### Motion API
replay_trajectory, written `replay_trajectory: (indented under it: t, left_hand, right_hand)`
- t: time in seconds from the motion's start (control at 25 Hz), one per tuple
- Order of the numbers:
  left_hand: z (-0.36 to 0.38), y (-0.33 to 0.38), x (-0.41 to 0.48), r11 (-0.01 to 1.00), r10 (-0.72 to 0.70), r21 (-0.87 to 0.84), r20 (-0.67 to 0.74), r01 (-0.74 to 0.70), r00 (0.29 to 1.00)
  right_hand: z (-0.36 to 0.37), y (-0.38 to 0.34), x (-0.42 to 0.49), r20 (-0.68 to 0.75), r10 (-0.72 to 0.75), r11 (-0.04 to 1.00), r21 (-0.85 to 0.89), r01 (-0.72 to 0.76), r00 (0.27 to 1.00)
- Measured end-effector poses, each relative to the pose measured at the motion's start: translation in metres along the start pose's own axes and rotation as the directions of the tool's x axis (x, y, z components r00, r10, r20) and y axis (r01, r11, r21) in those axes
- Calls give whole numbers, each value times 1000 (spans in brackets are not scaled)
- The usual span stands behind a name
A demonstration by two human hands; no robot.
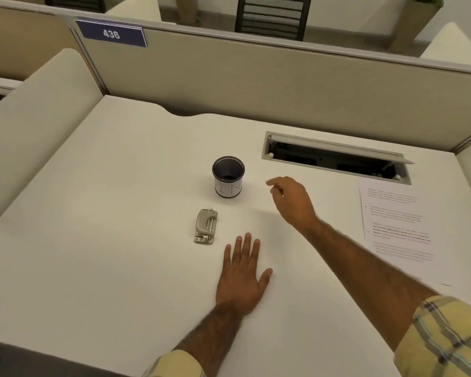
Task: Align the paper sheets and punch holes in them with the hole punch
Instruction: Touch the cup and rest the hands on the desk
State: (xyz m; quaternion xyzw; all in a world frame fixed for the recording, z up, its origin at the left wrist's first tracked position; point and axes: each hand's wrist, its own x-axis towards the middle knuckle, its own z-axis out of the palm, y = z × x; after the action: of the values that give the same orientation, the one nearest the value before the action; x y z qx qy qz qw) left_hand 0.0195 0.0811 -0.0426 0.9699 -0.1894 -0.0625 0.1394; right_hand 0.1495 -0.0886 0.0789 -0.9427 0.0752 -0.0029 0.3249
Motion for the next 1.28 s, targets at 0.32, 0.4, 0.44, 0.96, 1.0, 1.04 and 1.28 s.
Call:
replay_trajectory:
  t: [0.32, 0.4, 0.44, 0.96, 1.0, 1.04, 1.28]
  left_hand:
    - [1, 4, -1, 996, -16, 84, 47, 12, 999]
    - [1, 5, 0, 996, -15, 86, 51, 11, 999]
    - [1, 5, -1, 996, -16, 87, 51, 12, 999]
    - [-1, 7, -1, 996, -16, 92, 41, 12, 999]
    - [-1, 7, -1, 996, -15, 88, 39, 11, 999]
    - [-1, 8, -1, 996, -14, 83, 38, 11, 999]
    - [0, 7, -1, 996, -21, 83, 39, 17, 999]
  right_hand:
    - [10, 130, -155, 235, 47, 857, -509, 81, 971]
    - [11, 133, -150, 239, 69, 846, -528, 70, 969]
    - [12, 132, -144, 243, 65, 843, -533, 77, 968]
    - [27, 121, -123, 291, 79, 811, -575, 108, 953]
    - [26, 120, -123, 299, 79, 816, -568, 111, 951]
    - [25, 118, -122, 300, 65, 829, -547, 115, 952]
    - [2, 104, -96, 98, 346, 851, 386, -357, 933]
